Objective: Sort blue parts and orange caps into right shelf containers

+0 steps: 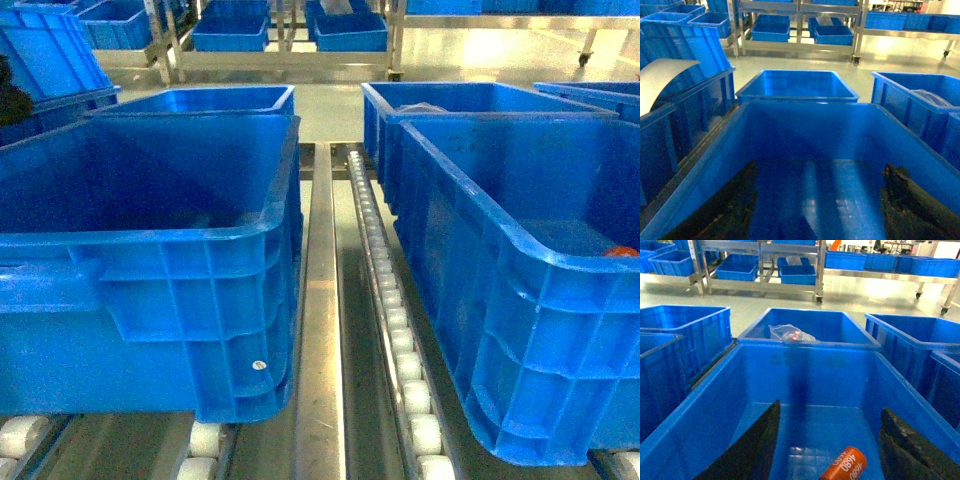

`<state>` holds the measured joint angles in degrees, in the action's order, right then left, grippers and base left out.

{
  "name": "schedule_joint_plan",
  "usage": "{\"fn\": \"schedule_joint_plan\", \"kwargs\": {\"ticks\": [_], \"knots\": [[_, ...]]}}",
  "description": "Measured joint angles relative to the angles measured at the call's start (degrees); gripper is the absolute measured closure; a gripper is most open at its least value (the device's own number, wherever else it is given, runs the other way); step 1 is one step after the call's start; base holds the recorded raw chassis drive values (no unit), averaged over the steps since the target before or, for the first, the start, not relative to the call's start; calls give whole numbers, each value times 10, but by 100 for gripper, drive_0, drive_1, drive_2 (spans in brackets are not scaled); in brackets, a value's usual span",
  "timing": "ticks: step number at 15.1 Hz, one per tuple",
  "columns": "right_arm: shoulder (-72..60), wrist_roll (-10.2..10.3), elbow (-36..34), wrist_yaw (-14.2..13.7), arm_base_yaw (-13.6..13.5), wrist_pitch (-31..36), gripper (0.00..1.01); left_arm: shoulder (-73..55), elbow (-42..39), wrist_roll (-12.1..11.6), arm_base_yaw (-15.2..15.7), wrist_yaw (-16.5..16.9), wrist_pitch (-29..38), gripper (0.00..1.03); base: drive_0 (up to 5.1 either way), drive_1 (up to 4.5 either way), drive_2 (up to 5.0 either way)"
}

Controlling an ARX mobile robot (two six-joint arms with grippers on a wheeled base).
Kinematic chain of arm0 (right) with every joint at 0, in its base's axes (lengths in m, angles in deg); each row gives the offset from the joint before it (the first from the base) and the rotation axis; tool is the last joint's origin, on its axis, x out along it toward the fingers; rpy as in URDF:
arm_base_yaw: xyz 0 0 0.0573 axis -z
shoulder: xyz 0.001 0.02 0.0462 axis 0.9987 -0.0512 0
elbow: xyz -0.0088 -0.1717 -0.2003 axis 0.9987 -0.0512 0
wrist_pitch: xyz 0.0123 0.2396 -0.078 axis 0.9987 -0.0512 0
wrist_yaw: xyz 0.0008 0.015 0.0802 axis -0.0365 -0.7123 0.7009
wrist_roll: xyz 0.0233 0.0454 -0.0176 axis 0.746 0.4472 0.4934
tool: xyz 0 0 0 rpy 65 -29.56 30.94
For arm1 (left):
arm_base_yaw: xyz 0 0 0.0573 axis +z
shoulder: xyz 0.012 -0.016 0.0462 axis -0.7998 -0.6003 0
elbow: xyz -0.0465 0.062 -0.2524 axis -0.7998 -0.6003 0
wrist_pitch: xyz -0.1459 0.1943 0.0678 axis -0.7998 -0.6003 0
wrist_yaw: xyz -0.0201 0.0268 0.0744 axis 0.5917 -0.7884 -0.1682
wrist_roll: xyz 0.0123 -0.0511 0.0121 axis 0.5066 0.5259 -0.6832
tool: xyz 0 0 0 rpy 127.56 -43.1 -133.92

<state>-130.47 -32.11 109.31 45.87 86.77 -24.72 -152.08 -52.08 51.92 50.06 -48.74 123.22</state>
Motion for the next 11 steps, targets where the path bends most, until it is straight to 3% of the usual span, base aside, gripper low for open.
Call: {"fn": "schedule_joint_plan", "kwargs": {"ticks": [1,2,4,10,11], "knots": [[41,18,-43,2,0,11,53,40,-43,-1,23,24,9,49,0,0,0],[73,24,-85,2,0,13,71,71,-77,-1,33,22,10,66,0,0,0],[141,26,-148,2,0,6,100,139,-136,-1,30,26,-4,101,0,0,0],[273,26,-222,2,0,-54,100,267,-207,-2,30,26,-55,101,0,0,0],[282,26,-242,2,0,-22,100,271,-225,-2,30,26,-35,101,0,0,0]]}}
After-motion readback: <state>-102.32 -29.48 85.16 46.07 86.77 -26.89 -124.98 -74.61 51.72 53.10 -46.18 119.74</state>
